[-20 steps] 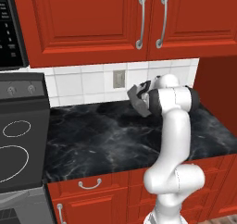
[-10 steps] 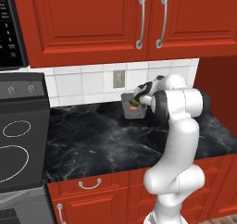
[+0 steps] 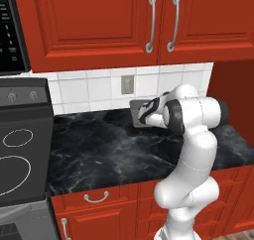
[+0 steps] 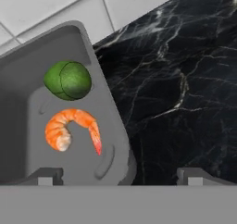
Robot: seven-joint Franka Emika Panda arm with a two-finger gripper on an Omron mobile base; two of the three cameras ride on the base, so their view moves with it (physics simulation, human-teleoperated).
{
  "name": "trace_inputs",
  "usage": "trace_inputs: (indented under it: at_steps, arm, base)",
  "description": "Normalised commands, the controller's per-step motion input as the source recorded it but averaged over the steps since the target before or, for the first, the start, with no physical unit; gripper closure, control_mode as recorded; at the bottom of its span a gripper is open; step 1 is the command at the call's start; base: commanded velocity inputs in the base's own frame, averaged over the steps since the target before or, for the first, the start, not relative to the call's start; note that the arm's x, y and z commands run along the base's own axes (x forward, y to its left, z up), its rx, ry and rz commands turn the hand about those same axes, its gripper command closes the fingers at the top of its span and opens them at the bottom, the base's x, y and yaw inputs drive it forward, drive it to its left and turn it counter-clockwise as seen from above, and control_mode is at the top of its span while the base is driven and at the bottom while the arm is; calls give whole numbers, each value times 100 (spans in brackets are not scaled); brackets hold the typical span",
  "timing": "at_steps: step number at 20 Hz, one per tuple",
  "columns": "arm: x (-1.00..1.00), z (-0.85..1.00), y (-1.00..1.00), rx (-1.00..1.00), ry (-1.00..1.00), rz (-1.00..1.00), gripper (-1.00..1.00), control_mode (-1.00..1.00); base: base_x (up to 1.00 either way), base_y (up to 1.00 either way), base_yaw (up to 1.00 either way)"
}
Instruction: Place the tupperware on the second highest shelf of the fridge. Make space for the tupperware among the existing items by rearranging them on the shelves if needed. Close the fridge door when finished.
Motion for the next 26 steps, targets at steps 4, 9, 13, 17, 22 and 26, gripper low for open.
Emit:
trace_inputs:
  at_steps: [4,9,13,17,22,26]
  arm:
    - [0,-19,8,-2,1,0,-100,-100]
    - [1,-3,13,-1,2,0,100,-100]
    - [0,0,0,0,0,0,100,-100]
    - [-12,0,-8,1,0,0,100,-100]
    - [-64,31,-42,10,0,-2,100,-100]
    - [-91,72,-48,15,0,-3,100,-100]
  base:
    - [0,0,0]
    - [0,0,0]
    - [0,0,0]
    - [0,0,0]
    - [0,0,0]
    - [0,0,0]
